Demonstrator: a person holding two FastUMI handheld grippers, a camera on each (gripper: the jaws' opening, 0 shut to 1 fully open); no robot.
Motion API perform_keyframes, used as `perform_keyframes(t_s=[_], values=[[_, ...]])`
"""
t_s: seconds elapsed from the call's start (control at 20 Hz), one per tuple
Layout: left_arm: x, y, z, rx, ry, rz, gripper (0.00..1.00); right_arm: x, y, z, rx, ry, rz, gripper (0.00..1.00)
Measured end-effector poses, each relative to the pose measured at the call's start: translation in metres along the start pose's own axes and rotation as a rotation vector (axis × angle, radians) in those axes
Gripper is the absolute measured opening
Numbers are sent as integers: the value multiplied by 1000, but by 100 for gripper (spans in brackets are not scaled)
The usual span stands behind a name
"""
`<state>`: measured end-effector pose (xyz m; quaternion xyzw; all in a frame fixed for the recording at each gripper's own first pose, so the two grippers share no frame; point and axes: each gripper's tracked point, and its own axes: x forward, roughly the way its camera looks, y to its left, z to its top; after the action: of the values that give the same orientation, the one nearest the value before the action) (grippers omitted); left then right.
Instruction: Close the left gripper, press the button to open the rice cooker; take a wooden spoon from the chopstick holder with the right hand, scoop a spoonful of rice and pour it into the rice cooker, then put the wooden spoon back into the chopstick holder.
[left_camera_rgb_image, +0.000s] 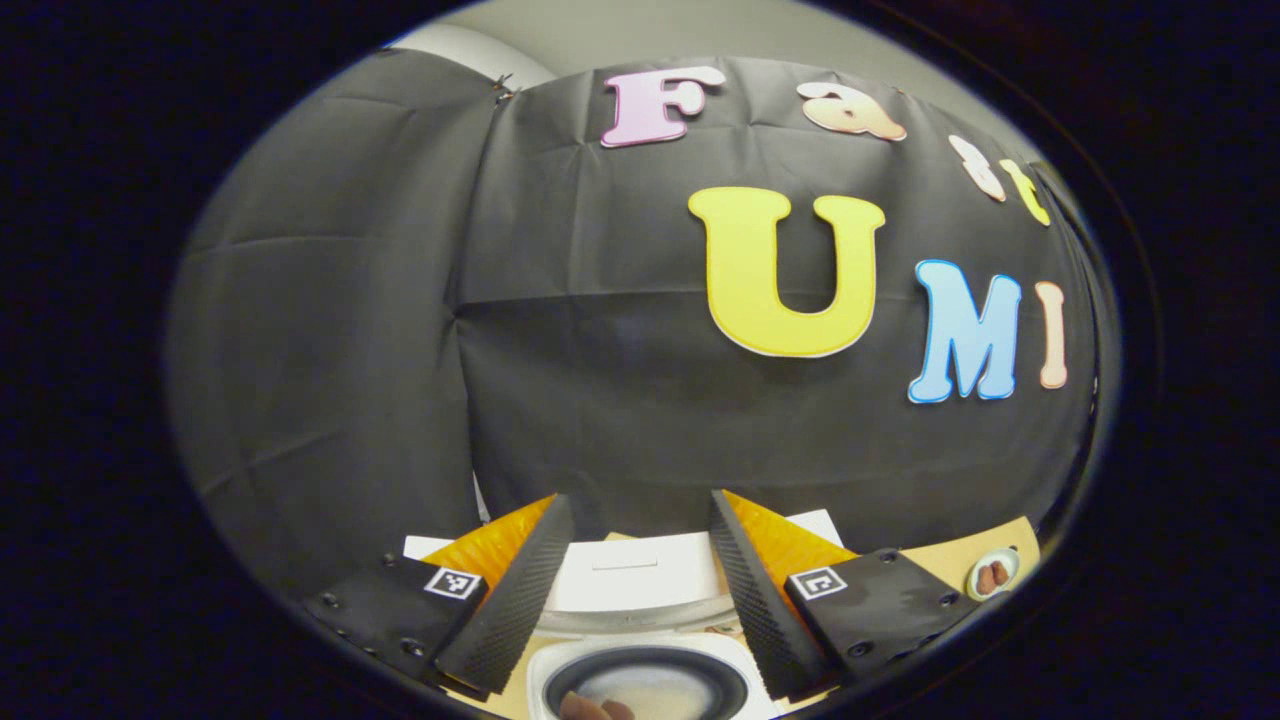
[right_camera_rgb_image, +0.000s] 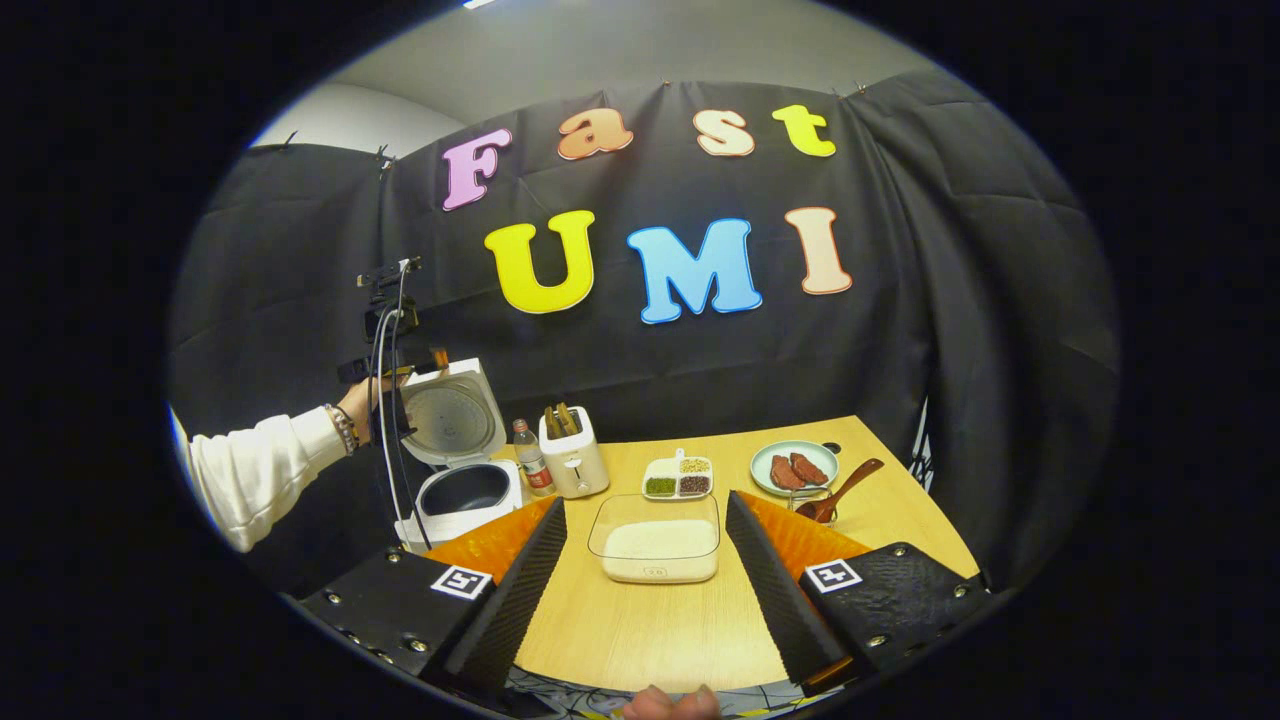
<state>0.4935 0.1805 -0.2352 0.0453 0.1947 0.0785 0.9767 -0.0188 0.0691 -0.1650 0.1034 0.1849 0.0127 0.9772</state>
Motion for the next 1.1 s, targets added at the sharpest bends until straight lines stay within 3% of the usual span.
perform_keyframes(t_s=[0.15, 0.5, 0.8, 1.1], values=[[-32, -4, -16, 23, 1, 24, 98, 2, 2, 1, 7, 2, 13, 98], [-105, -20, -88, 34, 34, 24, 95, 2, 6, 0, 15, 13, 34, 98], [-125, -19, -193, 27, 145, 26, 97, 7, 5, -14, 25, 43, 39, 98], [-129, -28, -229, 50, 188, 39, 98, 15, 13, -26, 20, 79, 58, 98]])
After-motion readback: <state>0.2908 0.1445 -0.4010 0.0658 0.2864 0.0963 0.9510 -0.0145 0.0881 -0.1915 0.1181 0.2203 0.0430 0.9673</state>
